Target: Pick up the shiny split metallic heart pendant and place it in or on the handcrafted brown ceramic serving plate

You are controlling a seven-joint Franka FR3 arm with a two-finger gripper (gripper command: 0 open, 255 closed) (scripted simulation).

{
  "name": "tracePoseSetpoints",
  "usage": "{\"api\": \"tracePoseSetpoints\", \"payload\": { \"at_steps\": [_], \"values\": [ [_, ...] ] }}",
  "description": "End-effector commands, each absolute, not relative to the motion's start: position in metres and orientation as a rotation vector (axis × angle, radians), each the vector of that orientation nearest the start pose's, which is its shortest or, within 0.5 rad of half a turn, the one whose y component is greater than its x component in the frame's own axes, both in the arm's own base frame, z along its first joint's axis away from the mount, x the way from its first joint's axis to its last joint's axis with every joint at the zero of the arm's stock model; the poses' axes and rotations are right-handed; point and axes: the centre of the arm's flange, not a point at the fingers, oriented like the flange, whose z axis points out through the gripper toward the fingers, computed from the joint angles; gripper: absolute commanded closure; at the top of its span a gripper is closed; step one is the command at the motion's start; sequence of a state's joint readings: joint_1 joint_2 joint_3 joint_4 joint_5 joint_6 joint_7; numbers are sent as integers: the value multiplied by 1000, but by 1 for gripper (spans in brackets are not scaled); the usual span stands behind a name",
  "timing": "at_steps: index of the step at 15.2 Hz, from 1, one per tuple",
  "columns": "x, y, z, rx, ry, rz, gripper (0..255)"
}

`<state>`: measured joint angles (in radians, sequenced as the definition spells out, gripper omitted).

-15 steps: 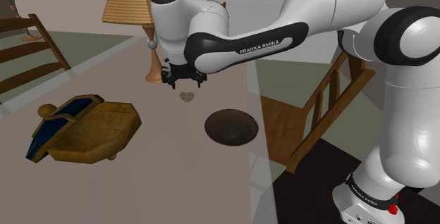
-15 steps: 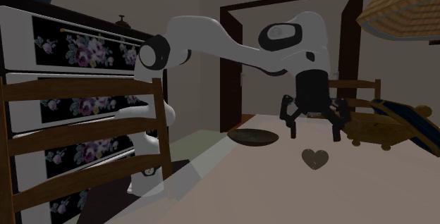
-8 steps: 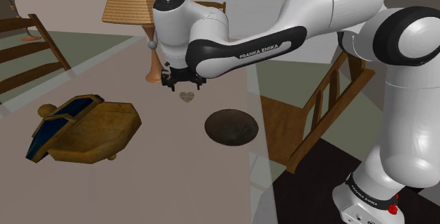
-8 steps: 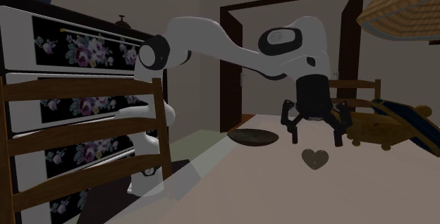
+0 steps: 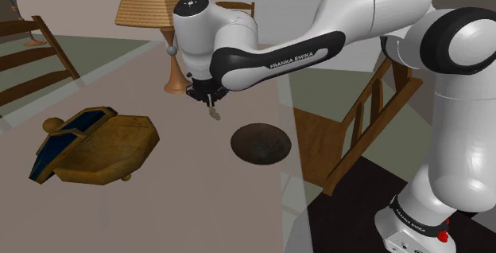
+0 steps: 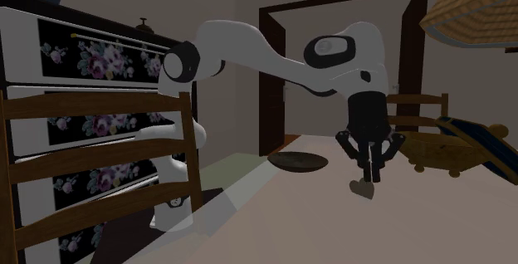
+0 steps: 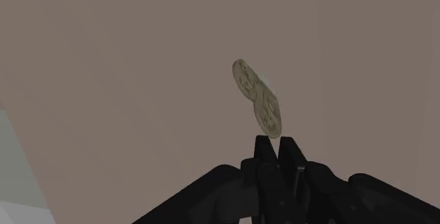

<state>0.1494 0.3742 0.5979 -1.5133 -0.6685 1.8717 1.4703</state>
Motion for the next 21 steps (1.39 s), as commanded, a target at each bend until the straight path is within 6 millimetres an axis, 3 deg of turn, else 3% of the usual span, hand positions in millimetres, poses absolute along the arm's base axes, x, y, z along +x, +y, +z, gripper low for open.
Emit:
{"api": "tracePoseSetpoints", "payload": {
  "at_steps": [1,5,6,7,10,14,21],
  "values": [
    [560,373,471,-3109,919,-636,255],
    [558,372,473,-3109,919,-636,255],
    [554,375,484,-3095,911,-662,255],
    [554,375,484,-3095,911,-662,0],
    [510,386,486,-2798,1497,-827,0],
    [468,422,481,-2261,2124,-978,0],
    [480,405,451,-2261,2124,-978,0]
  ]
}}
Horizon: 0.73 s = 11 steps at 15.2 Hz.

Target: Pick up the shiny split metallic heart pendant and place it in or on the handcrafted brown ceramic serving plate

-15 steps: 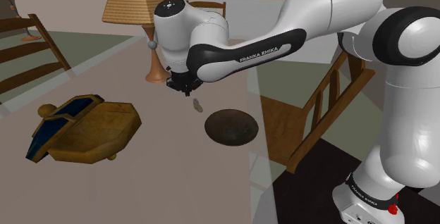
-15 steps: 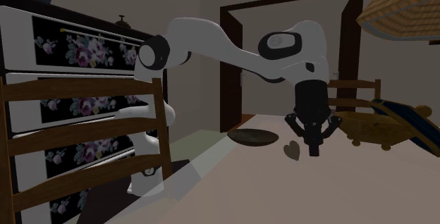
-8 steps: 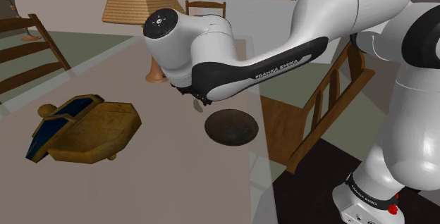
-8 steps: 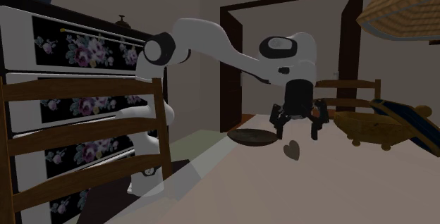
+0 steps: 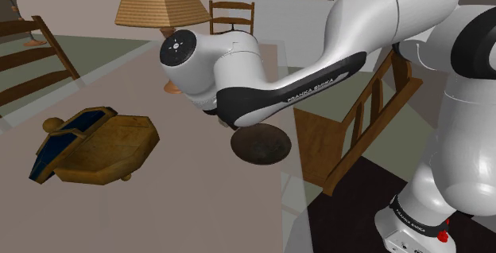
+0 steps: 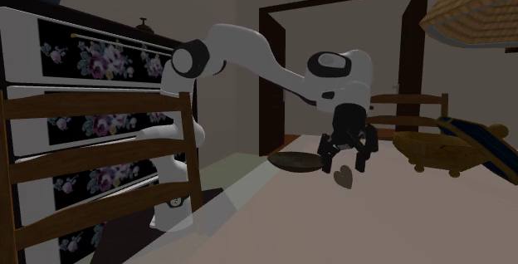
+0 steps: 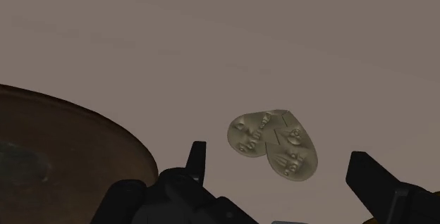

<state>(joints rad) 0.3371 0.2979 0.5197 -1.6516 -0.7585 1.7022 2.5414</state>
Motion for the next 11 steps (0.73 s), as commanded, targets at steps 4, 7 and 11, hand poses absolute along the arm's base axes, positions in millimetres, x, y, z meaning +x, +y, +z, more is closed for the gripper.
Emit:
{"api": "tracePoseSetpoints", "payload": {
  "at_steps": [4,7,11],
  "values": [
    [481,403,449,-2261,2124,-978,0],
    [481,403,449,-2261,2124,-978,0],
    [481,403,449,-2261,2124,-978,255]
  ]
}}
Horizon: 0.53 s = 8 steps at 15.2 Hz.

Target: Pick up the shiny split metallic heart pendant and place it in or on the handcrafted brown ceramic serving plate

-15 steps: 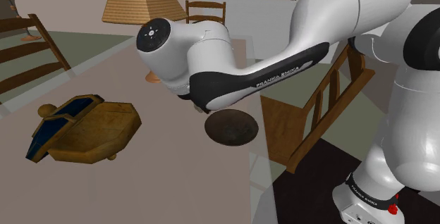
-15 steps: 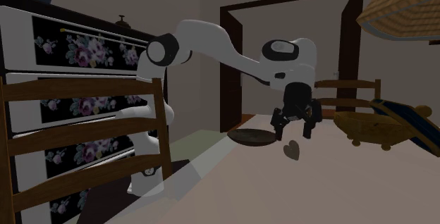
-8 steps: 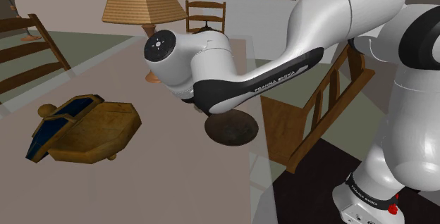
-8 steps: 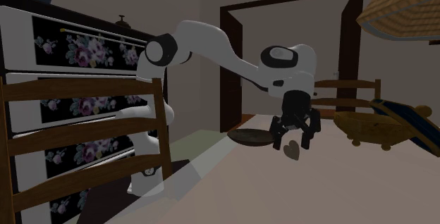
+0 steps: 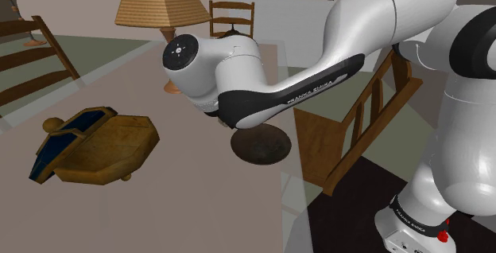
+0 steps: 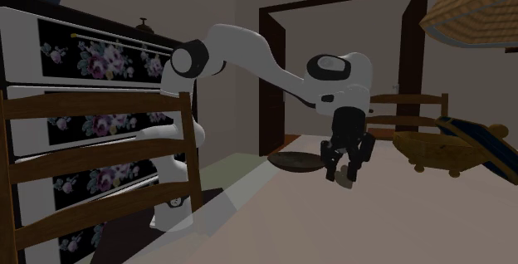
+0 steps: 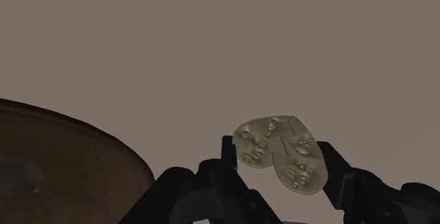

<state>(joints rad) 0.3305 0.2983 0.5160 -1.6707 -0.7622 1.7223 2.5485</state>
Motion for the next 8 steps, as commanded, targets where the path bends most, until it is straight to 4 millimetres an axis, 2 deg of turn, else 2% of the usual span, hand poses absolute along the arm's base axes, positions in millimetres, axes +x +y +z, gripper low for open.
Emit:
{"api": "tracePoseSetpoints", "payload": {
  "at_steps": [1,7,8],
  "values": [
    [481,403,449,-2261,2124,-978,255],
    [481,403,449,-2261,2124,-978,255],
    [481,403,454,-2261,2124,-978,255]
  ]
}}
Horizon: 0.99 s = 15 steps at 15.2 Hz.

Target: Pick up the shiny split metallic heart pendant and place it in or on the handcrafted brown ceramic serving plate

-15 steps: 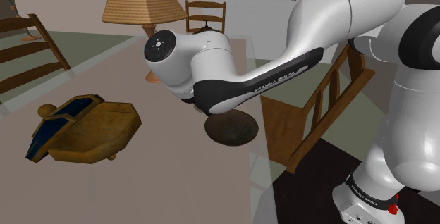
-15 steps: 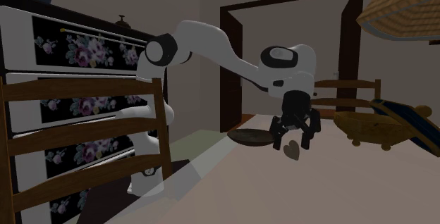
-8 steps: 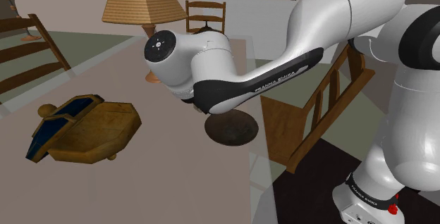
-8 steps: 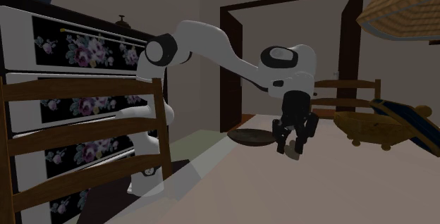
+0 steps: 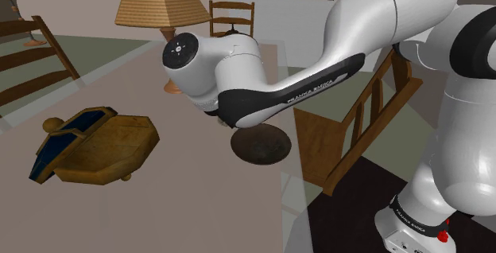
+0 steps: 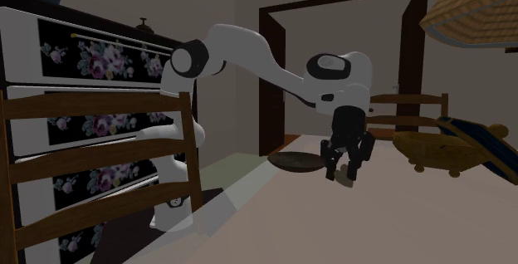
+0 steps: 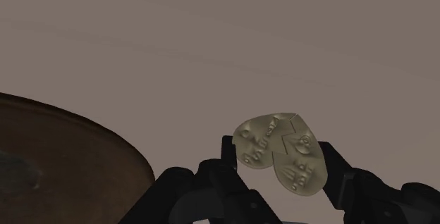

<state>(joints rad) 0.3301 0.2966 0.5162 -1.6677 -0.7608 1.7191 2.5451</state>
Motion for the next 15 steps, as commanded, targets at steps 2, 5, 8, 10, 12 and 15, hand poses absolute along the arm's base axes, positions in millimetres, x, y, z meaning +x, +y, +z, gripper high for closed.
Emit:
{"api": "tracePoseSetpoints", "payload": {
  "at_steps": [2,5,8,10,12,15],
  "values": [
    [481,403,465,-2261,2124,-978,255],
    [481,403,480,-2261,2124,-978,255],
    [481,403,496,-2261,2124,-978,255],
    [481,403,507,-2261,2124,-978,255],
    [481,403,517,-2261,2124,-978,255],
    [481,403,533,-2261,2124,-978,255]
  ]
}}
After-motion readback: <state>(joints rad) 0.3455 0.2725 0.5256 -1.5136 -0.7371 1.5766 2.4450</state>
